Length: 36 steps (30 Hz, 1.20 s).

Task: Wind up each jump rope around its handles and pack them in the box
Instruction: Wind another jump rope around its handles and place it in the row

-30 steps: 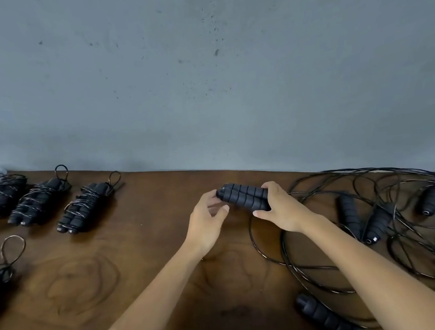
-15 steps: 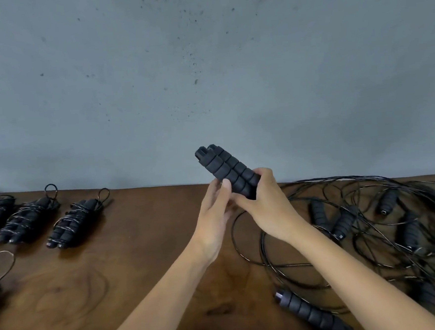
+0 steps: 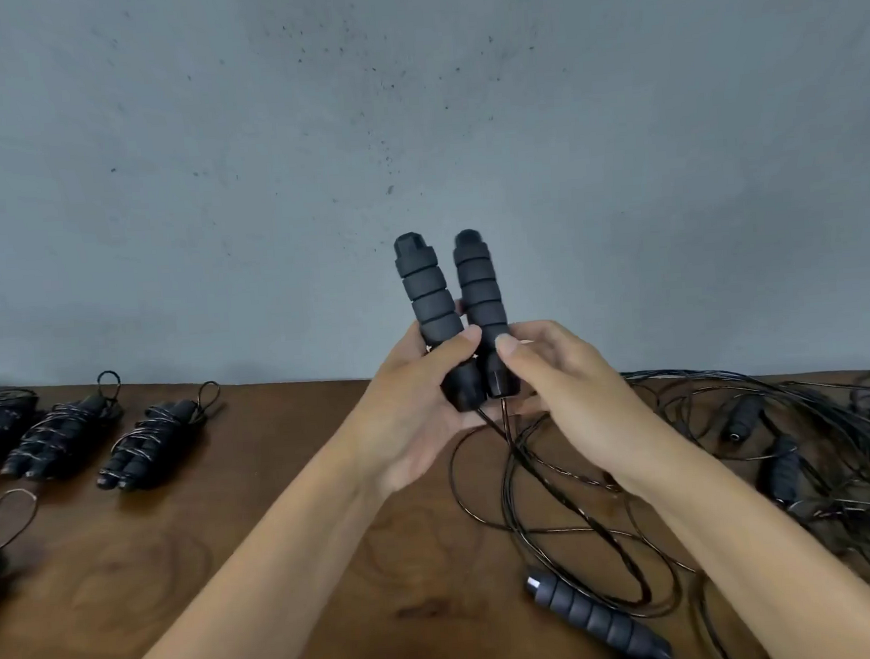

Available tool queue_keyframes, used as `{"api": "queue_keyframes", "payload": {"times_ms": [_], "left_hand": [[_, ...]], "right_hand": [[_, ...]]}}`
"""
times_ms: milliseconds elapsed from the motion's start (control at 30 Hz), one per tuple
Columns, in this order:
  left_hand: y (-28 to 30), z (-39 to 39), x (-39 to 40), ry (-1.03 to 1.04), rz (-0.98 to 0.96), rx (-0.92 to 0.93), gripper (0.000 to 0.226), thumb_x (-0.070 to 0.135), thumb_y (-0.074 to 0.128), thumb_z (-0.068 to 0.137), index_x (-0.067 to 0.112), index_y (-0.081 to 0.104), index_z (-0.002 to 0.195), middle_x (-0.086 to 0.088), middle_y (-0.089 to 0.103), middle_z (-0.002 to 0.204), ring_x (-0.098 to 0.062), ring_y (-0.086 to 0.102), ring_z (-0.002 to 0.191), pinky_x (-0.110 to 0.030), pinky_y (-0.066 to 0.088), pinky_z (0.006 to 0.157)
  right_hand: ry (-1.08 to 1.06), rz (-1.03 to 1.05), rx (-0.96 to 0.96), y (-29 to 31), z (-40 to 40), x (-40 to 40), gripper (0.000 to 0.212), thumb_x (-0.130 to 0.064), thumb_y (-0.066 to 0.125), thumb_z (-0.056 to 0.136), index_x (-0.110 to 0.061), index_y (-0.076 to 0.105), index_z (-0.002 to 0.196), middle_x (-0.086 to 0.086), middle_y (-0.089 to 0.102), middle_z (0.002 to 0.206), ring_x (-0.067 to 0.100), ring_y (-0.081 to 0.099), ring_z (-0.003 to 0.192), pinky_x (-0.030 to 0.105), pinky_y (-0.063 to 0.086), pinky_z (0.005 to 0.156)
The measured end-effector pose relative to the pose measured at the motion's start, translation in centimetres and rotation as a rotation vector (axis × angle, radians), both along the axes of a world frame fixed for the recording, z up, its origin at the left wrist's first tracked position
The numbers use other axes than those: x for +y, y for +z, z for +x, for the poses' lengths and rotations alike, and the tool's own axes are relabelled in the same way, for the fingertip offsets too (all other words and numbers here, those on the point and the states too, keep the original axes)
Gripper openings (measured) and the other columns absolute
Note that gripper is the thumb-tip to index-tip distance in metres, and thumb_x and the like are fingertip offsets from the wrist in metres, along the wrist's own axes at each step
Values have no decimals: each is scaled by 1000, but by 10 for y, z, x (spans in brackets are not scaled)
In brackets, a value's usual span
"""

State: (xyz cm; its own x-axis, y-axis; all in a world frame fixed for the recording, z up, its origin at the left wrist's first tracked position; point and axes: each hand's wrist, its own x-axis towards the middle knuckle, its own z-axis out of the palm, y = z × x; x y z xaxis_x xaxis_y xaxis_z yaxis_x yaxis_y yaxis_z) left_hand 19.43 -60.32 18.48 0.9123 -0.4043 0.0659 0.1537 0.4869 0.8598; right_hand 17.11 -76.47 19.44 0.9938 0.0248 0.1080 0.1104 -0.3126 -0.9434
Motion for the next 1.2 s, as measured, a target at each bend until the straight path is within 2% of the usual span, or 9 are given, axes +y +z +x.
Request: {"api": "queue_keyframes", "payload": {"times_ms": [100, 300, 600, 800, 867, 933, 1033, 1100, 1200], "left_hand": [[14, -4, 9, -100, 44, 46, 38, 13, 57, 105, 14, 55, 143, -17, 71, 128, -39, 72, 105, -63, 59, 90], [24, -11, 18, -220, 178, 42, 39, 14, 57, 104, 11, 54, 143, -22, 64, 139, -50, 62, 125, -68, 54, 96], [30, -17, 21, -286, 266, 47, 42, 17, 60, 103, 8, 56, 144, -23, 63, 141, -45, 63, 127, -64, 55, 96], [28, -24, 14, -283, 263, 63, 43, 17, 66, 98, 12, 59, 140, -22, 68, 133, -41, 71, 114, -57, 61, 91], [26, -27, 13, -308, 262, 59, 39, 16, 61, 103, 12, 58, 141, -21, 70, 129, -38, 73, 107, -53, 63, 87], [24, -32, 9, -356, 289, 40, 37, 16, 60, 104, 13, 58, 141, -18, 71, 127, -37, 72, 107, -51, 63, 86], [18, -36, 5, -363, 330, 67, 42, 14, 61, 103, 15, 52, 144, -19, 72, 126, -40, 73, 107, -52, 63, 87], [15, -38, 4, -367, 354, 100, 42, 14, 62, 102, 13, 53, 143, -21, 72, 127, -41, 72, 109, -55, 62, 89], [10, -40, 7, -387, 382, 134, 39, 14, 61, 103, 12, 57, 142, -23, 69, 131, -43, 70, 115, -57, 60, 92]], "right_hand": [[16, -3, 14, 10, -5, -11, 29, -41, 60, 98, -24, 60, 122, -2, 77, 103, 9, 72, 96, 39, 58, 94], [116, -11, 11, 17, -17, -18, 26, -30, 63, 98, -23, 60, 123, 0, 78, 100, 18, 73, 97, 35, 58, 94], [193, -142, -49, 24, -31, -19, 19, -35, 60, 99, -42, 60, 117, -12, 76, 97, -3, 68, 80, 14, 48, 77], [89, -336, -144, 23, -34, -30, 25, -53, 63, 90, -48, 67, 113, -19, 59, 114, 3, 61, 102, 33, 49, 99], [40, -276, -118, 22, -34, -31, 39, -64, 56, 86, -40, 68, 114, -17, 65, 113, 2, 64, 101, 34, 50, 99], [38, -66, -52, 19, -30, -29, 48, -65, 58, 85, -30, 67, 117, -12, 71, 110, 11, 69, 85, 38, 55, 91], [152, 213, 31, 8, -23, -24, 53, -52, 66, 92, -8, 65, 122, 11, 68, 103, 27, 51, 74, 31, 46, 62], [173, 299, 60, 1, -21, -19, 49, -42, 69, 93, -6, 64, 125, 18, 70, 103, 27, 52, 77, 27, 39, 52], [168, 359, 84, -6, -23, -12, 44, -33, 70, 90, -8, 63, 124, 10, 71, 94, 20, 59, 72, 24, 37, 45]]}}
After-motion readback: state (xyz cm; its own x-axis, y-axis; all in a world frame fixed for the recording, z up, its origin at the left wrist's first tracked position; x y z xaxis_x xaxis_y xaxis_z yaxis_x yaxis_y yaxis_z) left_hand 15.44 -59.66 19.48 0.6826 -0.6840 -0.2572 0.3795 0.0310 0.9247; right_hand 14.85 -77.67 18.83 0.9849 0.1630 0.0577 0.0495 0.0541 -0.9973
